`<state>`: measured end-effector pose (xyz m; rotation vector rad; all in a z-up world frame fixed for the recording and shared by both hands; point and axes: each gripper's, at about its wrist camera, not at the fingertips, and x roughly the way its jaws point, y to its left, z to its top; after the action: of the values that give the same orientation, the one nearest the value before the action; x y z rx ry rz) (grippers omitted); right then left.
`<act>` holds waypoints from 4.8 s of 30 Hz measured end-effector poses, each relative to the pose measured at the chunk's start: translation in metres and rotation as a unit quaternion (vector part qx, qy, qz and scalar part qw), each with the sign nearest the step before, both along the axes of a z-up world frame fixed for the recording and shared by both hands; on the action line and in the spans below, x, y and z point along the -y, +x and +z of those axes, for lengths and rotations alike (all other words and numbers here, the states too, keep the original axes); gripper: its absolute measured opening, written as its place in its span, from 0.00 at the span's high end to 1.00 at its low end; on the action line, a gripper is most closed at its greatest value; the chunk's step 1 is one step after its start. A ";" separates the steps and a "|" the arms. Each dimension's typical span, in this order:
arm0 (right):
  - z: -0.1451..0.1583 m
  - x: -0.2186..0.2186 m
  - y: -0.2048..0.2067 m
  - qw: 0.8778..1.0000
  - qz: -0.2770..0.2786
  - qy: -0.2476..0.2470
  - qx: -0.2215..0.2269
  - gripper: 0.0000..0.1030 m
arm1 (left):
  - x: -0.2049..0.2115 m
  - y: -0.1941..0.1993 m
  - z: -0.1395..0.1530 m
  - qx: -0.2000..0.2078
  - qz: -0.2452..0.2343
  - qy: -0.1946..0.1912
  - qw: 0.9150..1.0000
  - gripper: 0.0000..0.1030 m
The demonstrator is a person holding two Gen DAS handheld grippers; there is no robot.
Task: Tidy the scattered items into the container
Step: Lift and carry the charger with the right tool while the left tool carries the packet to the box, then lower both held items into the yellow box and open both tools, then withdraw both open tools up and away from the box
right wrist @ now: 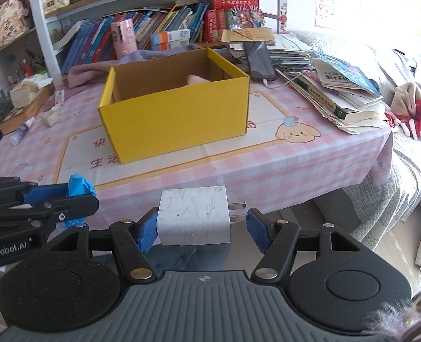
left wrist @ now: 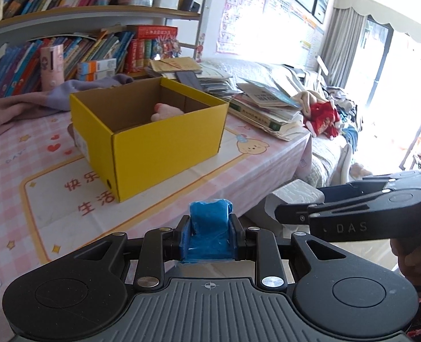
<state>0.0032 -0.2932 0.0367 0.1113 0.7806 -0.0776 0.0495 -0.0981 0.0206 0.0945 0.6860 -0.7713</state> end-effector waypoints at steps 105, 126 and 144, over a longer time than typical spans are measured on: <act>0.040 -0.018 0.122 0.984 0.122 -0.017 0.129 0.38 | -0.053 0.040 0.030 0.073 0.259 0.022 0.963 0.21; -0.005 -0.105 0.030 0.984 0.176 -0.003 0.000 0.31 | -0.135 -0.046 0.006 0.008 0.316 0.063 0.947 0.13; -0.006 -0.175 0.027 0.966 0.259 -0.023 -0.015 0.25 | -0.183 -0.063 0.000 -0.016 0.359 0.083 0.929 0.09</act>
<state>0.0305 -0.1179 0.0307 -0.1404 0.8158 0.3998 -0.0135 0.0845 0.0201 -0.0187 0.7485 -0.0082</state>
